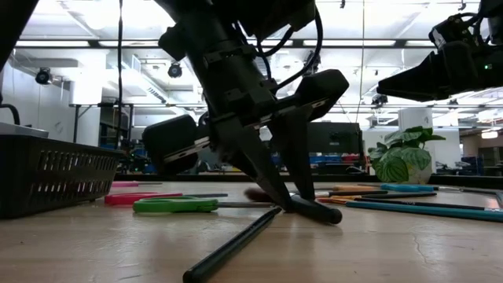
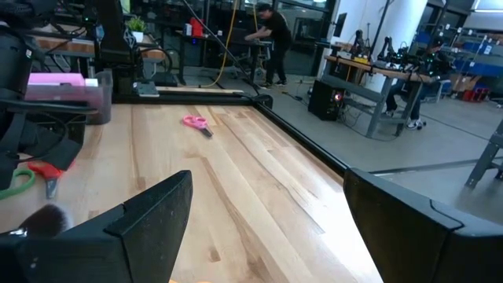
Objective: Pick & Place Paint Supplies
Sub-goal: Put the silver paint brush into the transparent bin
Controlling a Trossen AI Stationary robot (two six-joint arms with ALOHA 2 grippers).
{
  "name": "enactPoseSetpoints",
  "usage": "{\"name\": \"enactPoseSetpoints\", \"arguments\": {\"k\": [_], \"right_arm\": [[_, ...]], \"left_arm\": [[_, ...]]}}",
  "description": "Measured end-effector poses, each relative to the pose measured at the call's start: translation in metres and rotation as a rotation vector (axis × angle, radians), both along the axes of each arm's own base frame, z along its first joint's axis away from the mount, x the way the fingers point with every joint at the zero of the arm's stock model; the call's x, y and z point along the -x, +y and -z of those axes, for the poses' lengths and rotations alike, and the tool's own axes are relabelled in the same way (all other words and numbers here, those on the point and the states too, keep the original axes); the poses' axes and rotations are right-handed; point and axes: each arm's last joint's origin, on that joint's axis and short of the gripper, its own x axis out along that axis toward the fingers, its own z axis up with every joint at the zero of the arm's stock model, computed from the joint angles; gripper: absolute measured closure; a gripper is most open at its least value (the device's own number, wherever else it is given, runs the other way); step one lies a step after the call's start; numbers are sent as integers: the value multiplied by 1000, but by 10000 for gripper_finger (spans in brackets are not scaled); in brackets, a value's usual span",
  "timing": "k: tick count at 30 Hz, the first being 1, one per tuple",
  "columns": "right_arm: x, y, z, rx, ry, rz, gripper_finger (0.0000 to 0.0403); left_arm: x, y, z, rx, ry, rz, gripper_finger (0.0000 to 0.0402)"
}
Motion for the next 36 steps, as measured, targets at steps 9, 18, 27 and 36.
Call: {"name": "enactPoseSetpoints", "arguments": {"k": [9,18,27,36], "right_arm": [[0,0,0,-1,0,0,74],[0,0,0,-1,0,0,74],[0,0,0,-1,0,0,74],[0,0,0,-1,0,0,74]], "left_arm": [[1,1,3,2,-15,-9,360],[1,1,3,1,-16,-10,365],[1,1,3,-2,-16,-8,366],[1,1,-1,-15,-28,14,366]]}}
